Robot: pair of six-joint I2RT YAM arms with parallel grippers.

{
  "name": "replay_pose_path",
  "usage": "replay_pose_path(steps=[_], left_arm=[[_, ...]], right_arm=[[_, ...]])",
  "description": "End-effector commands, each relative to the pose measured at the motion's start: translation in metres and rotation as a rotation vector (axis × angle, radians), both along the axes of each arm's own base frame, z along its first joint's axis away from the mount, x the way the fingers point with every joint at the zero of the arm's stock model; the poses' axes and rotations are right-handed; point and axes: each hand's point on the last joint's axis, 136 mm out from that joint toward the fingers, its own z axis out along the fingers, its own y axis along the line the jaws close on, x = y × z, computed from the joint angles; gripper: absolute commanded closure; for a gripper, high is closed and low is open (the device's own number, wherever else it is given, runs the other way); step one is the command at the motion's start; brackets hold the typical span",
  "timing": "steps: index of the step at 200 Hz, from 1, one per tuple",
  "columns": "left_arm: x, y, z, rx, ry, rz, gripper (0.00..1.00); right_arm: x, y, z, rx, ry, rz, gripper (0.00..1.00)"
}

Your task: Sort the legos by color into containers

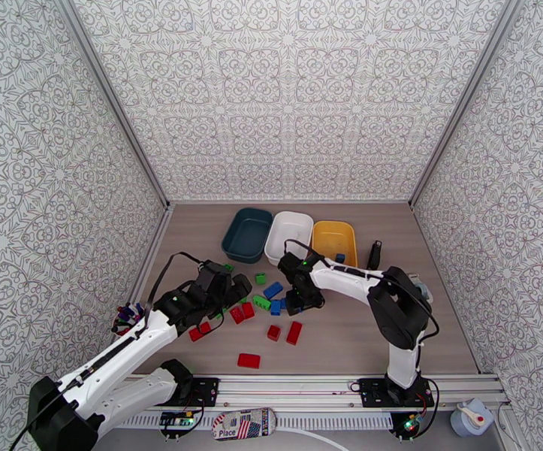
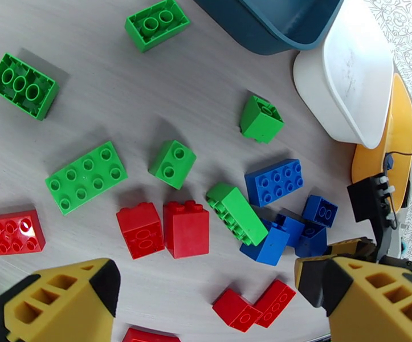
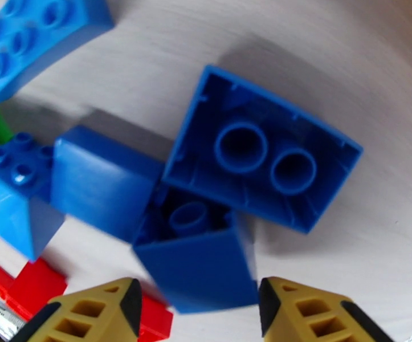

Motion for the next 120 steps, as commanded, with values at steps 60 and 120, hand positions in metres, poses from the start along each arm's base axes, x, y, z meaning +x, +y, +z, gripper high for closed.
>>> replay_pose_path(steps=[60,120], left_arm=[[0.009,-0.006,-0.004,0.001,0.017,-0.003,0.01],[0.032,-0.036,0.008,-0.059,-0.027,-0.089,0.01]], right_arm=[[0.014,0.005,0.0,-0.045,-0.026,0.027,0.59],[0.02,-0.011,0.045,0.006,-0.082,-0.031,0.73]])
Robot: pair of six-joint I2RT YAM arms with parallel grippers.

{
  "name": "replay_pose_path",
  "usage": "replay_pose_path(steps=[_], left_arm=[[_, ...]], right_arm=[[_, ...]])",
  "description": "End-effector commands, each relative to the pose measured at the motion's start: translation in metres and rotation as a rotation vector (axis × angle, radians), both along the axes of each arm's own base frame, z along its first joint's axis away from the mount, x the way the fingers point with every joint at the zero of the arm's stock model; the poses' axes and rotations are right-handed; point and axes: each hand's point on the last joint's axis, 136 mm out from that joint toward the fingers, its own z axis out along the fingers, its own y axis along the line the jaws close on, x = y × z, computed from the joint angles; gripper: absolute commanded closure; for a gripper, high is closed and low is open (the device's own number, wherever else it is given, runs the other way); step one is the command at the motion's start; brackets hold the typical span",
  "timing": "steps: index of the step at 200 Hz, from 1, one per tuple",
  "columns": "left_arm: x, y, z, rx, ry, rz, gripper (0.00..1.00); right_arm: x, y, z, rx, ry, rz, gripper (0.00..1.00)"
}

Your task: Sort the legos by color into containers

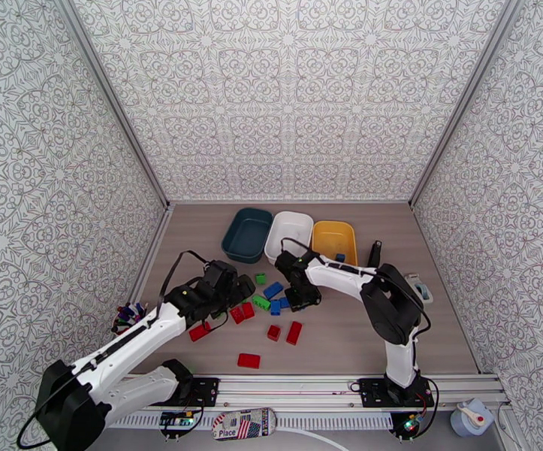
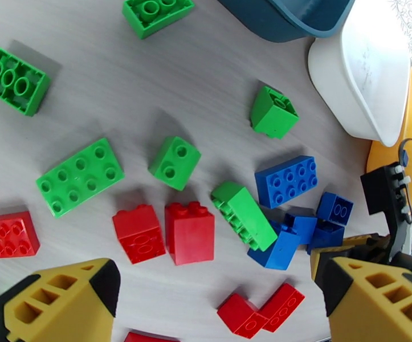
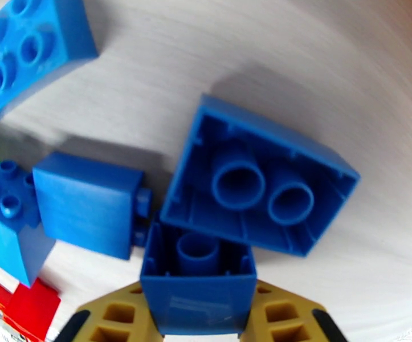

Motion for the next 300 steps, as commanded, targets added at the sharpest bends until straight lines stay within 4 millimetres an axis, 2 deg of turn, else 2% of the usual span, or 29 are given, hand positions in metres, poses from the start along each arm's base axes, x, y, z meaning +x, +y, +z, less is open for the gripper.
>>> replay_pose_path(steps=[1,38,63,94,131,165,204,214,230,254,280,300], left_arm=[[0.022,-0.024,0.025,-0.074,-0.078,-0.066,0.01],[0.049,-0.055,0.048,-0.104,-0.163,-0.171,0.01],[0.07,-0.081,0.07,-0.123,-0.23,-0.256,0.01],[0.098,-0.121,0.084,-0.151,-0.218,-0.378,0.01],[0.13,-0.174,0.097,-0.2,-0.19,-0.512,0.01],[0.151,-0.195,0.101,-0.131,-0.156,-0.556,0.01],[0.16,-0.197,0.093,-0.117,-0.121,-0.546,0.01],[0.16,-0.194,0.092,-0.115,-0.117,-0.535,0.02],[0.159,-0.187,0.093,-0.114,-0.115,-0.52,0.02],[0.158,-0.165,0.092,-0.079,-0.125,-0.464,0.02],[0.148,-0.139,0.091,-0.047,-0.131,-0.412,0.02],[0.138,-0.114,0.088,-0.022,-0.133,-0.358,0.02]], right_arm=[[0.01,-0.009,0.039,0.044,-0.064,-0.044,0.73],[0.033,-0.03,0.079,0.123,-0.12,-0.139,0.75],[0.06,-0.046,0.106,0.182,-0.167,-0.221,0.76],[0.094,-0.062,0.127,0.269,-0.191,-0.341,0.78],[0.134,-0.09,0.136,0.3,-0.207,-0.475,0.78],[0.165,-0.116,0.133,0.271,-0.202,-0.568,0.78],[0.18,-0.128,0.127,0.192,-0.197,-0.579,0.7],[0.181,-0.13,0.125,0.182,-0.195,-0.582,0.64],[0.182,-0.133,0.126,0.166,-0.2,-0.584,0.5],[0.179,-0.135,0.128,0.16,-0.209,-0.574,0.4],[0.171,-0.131,0.131,0.189,-0.214,-0.553,0.38],[0.159,-0.119,0.133,0.207,-0.22,-0.507,0.38]])
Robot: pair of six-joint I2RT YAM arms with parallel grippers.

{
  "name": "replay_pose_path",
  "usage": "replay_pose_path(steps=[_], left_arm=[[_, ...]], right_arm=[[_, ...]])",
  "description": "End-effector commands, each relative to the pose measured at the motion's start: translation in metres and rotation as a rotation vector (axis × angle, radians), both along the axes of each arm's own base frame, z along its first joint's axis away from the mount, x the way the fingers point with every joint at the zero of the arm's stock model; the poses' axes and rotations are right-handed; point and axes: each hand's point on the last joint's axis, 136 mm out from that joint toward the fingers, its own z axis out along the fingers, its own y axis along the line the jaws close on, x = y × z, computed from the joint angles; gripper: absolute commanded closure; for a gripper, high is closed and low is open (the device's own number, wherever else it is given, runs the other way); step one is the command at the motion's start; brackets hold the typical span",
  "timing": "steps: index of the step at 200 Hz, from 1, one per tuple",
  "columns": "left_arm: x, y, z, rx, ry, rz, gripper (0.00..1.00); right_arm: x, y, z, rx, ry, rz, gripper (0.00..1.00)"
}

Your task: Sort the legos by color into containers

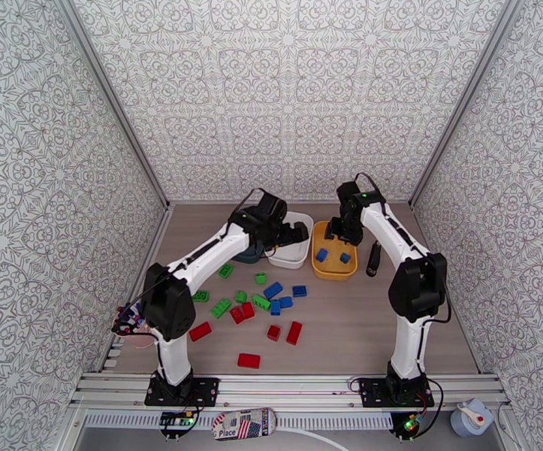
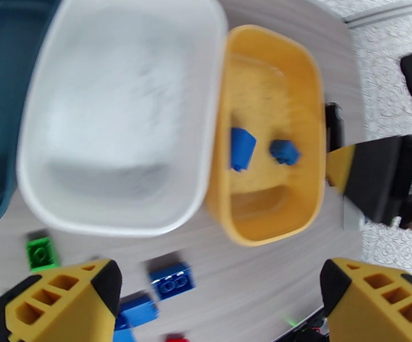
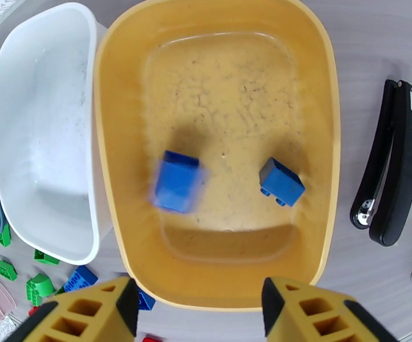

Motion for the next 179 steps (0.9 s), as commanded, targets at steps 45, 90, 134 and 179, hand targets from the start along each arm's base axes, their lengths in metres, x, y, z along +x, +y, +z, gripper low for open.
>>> replay_pose_path(steps=[45,90,134,179], left_arm=[[-0.037,0.087,0.004,0.049,-0.053,0.208,0.01],[-0.071,0.119,-0.014,0.077,-0.015,0.287,0.01],[-0.1,0.131,-0.031,0.069,0.02,0.329,0.01],[-0.121,0.134,-0.043,0.075,0.038,0.348,0.01]], right_arm=[[-0.056,0.05,0.007,0.026,-0.044,0.156,0.33],[-0.1,0.096,-0.03,0.005,0.012,0.252,0.31],[-0.121,0.127,-0.058,-0.015,0.048,0.309,0.27],[-0.126,0.135,-0.074,-0.02,0.076,0.314,0.23]])
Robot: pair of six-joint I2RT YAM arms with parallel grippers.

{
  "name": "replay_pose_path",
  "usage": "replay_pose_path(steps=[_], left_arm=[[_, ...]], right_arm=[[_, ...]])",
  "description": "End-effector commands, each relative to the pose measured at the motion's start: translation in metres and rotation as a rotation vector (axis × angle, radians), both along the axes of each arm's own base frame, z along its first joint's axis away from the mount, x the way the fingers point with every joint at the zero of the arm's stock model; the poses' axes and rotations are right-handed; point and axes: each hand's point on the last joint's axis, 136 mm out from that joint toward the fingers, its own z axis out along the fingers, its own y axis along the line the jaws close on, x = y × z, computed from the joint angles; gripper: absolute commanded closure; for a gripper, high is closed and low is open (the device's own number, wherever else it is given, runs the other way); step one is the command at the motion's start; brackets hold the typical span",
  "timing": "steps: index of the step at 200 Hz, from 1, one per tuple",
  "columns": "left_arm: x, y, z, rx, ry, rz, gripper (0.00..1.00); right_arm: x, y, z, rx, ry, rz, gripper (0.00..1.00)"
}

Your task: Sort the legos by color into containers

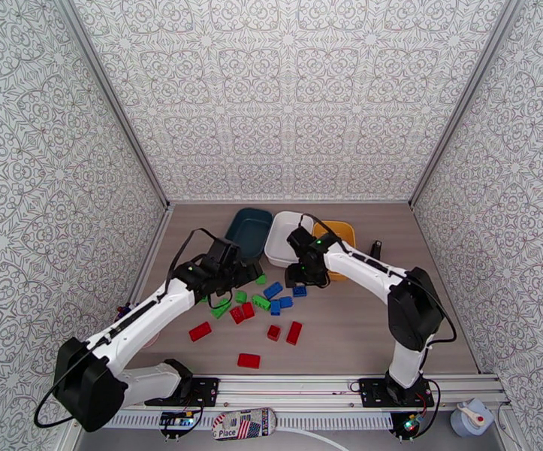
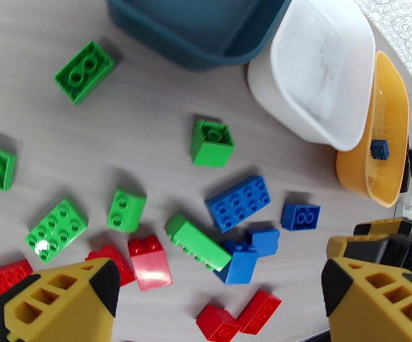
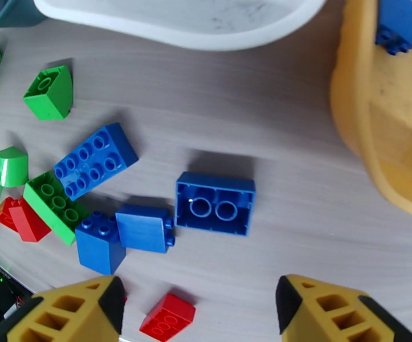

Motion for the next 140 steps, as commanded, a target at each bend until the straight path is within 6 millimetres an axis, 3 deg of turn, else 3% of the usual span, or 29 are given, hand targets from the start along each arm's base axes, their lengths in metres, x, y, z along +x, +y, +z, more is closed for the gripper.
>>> replay_pose_path(steps=[1,44,140], left_arm=[[-0.008,0.004,-0.004,-0.001,0.0,0.041,0.01],[-0.014,0.003,-0.012,-0.014,0.003,0.054,0.01],[-0.005,-0.007,-0.012,-0.012,0.016,0.03,0.01]], right_arm=[[0.0,0.003,-0.014,-0.016,0.011,-0.015,0.23],[0.0,0.002,-0.03,-0.043,0.037,-0.02,0.22],[0.011,0.007,-0.057,-0.098,0.077,-0.019,0.29]])
